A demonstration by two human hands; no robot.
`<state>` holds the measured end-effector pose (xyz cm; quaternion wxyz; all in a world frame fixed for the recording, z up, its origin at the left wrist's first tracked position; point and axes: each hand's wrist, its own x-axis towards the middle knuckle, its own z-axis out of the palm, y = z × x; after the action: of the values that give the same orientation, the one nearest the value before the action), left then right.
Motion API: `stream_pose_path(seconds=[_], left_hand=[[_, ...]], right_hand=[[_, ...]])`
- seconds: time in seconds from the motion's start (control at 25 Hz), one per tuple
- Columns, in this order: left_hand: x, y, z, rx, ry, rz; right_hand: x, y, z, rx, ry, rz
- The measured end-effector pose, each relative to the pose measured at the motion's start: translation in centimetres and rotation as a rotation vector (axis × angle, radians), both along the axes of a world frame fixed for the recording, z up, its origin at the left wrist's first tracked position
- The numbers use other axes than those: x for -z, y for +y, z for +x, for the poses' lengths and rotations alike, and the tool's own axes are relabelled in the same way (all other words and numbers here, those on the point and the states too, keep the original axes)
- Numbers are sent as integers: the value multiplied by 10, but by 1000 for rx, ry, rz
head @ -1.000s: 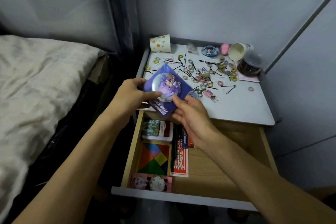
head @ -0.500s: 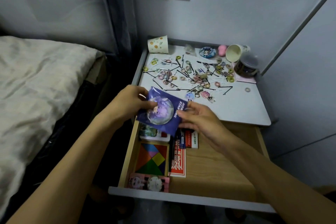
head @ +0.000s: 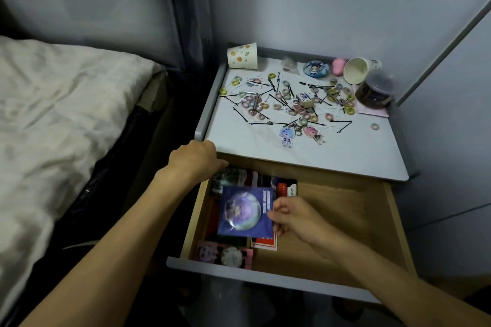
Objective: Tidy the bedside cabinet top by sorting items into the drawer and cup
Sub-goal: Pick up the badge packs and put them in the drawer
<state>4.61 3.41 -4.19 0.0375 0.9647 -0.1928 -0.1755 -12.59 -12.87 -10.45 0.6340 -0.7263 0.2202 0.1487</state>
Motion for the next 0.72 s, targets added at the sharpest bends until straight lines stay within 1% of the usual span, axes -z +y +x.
stream_pose_path(seconds=[0.12,0.2,0.36,0.52,0.72], left_hand=[[7,-7,-2,25,131,-45],[9,-11,-3,44,177,-66],[11,-11,-3,25,166,-81],[16,-15,-5,95,169,-50],[18,-16,-2,112,177,-33]], right_hand=[[22,11,2,-32,96,-59],[32,19,10,-49,122,-81],[43,29,19,-43,157,-85],[48,33,25,-21,194,-95],[51,33,26,-19,196,-118]])
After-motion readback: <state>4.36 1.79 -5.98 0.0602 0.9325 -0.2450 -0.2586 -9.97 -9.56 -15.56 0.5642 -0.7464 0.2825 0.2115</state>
